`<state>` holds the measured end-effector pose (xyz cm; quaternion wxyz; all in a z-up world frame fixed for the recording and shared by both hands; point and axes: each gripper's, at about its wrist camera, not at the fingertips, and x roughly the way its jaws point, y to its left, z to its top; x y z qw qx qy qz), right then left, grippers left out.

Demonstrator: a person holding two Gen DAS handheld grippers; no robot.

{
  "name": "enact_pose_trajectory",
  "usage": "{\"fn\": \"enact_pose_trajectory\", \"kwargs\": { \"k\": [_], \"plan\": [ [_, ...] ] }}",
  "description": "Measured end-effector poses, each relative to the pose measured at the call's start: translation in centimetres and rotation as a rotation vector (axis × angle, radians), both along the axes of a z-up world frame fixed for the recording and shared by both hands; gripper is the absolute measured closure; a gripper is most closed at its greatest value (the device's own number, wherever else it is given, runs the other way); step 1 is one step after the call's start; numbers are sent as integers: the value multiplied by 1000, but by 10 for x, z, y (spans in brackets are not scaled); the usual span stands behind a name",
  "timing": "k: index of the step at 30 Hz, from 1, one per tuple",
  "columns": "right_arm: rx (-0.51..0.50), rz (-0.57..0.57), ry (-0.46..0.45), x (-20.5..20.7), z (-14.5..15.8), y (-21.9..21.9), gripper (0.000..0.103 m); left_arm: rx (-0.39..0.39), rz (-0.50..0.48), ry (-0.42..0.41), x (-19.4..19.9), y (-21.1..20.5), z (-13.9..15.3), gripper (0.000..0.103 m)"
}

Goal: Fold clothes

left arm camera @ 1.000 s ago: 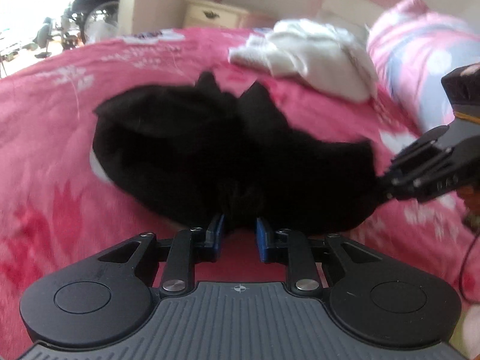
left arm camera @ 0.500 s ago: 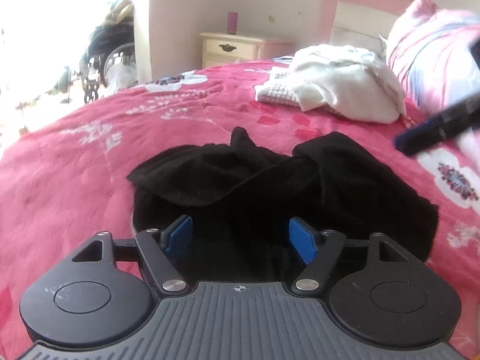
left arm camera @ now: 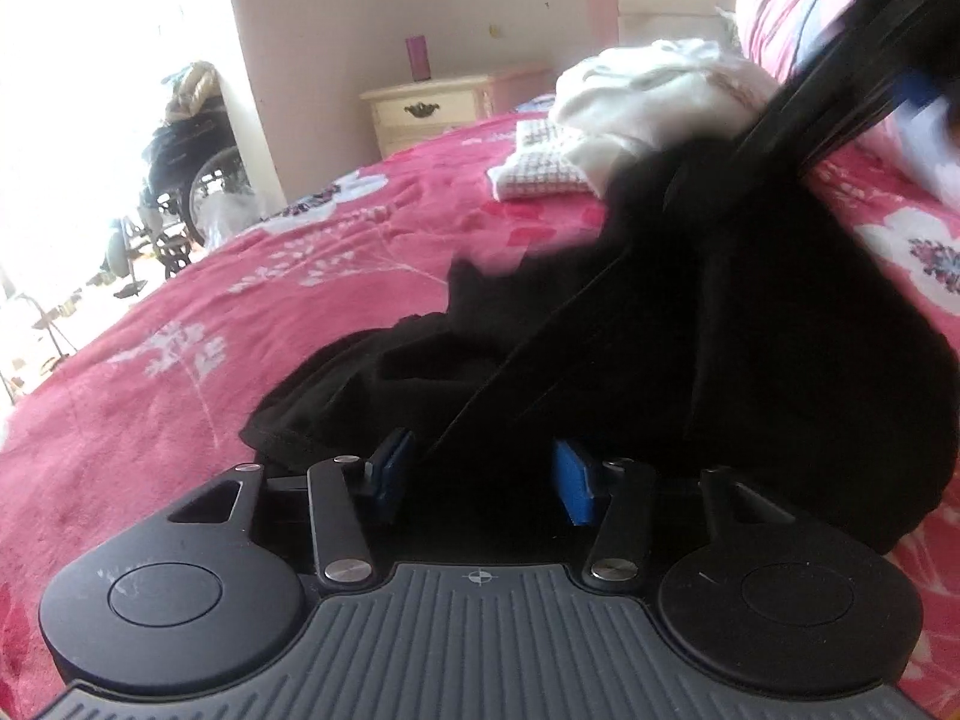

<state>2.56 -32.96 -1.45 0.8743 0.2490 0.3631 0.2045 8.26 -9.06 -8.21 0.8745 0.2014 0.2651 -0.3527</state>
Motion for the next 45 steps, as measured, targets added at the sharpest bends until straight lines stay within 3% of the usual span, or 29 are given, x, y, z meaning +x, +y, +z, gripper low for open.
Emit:
{"fn": "enact_pose_trajectory", "kwargs": {
  "k": [3, 6, 13, 19, 22, 24, 25, 27, 28, 32, 33, 37, 38, 41, 45],
  "plan": [
    [84, 183, -92, -34, 27, 14, 97, -47, 21, 39, -3, 12, 5, 58],
    [120, 342, -93, -60, 36, 32, 97, -74, 46, 85, -10, 30, 8, 60],
    [-6, 633, 63, -88, -14, 98, 96, -103, 178, 199, -21, 81, 16, 61],
    [-118, 878, 199, -112, -56, 154, 96, -172, 286, 283, -11, 109, 26, 60],
    [-175, 1000, 269, -124, -77, 182, 93, -179, 267, 318, -10, 102, 26, 54],
    [-214, 1079, 315, -132, -92, 201, 85, -178, 242, 343, -10, 94, 24, 43],
    [-266, 1074, 331, -136, -94, 201, 81, -177, 228, 344, -10, 88, 22, 41],
    [-244, 1032, 327, -140, -83, 186, 75, -174, 201, 347, -10, 76, 20, 34],
    [-233, 1010, 325, -142, -77, 178, 64, -169, 188, 340, -9, 70, 20, 32],
    [-87, 795, 288, -120, -47, 127, 52, -125, 128, 309, -5, 42, 19, 10],
    [-38, 716, 278, -115, -37, 111, 50, -99, 117, 285, -4, 32, 18, 6],
    [42, 340, 197, -92, -21, 41, 45, 48, 56, 195, -7, -10, 7, 8],
    [39, 231, 189, -88, -22, 25, 45, 79, 50, 180, -8, -17, 2, 13],
    [17, -44, 205, -76, -32, -13, 44, 129, 99, 212, 0, -24, -11, 50],
    [-5, -195, 248, -56, -52, -30, 45, 39, 183, 281, 4, 2, -3, 80]
  ]
}}
